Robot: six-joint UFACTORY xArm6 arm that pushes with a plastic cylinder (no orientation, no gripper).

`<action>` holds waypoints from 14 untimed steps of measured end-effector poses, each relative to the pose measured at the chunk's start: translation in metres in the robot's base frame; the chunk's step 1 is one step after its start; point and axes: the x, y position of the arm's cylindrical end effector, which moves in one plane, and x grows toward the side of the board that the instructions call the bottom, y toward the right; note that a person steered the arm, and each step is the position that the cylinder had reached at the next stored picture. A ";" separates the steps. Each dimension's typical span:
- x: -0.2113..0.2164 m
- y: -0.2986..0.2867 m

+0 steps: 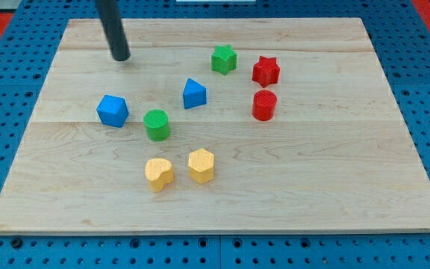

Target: Slide the red star towards the top right

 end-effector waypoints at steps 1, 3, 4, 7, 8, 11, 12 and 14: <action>0.004 0.033; 0.023 0.060; 0.026 0.086; 0.050 0.154; 0.052 0.192; 0.052 0.249; 0.051 0.265; 0.048 0.275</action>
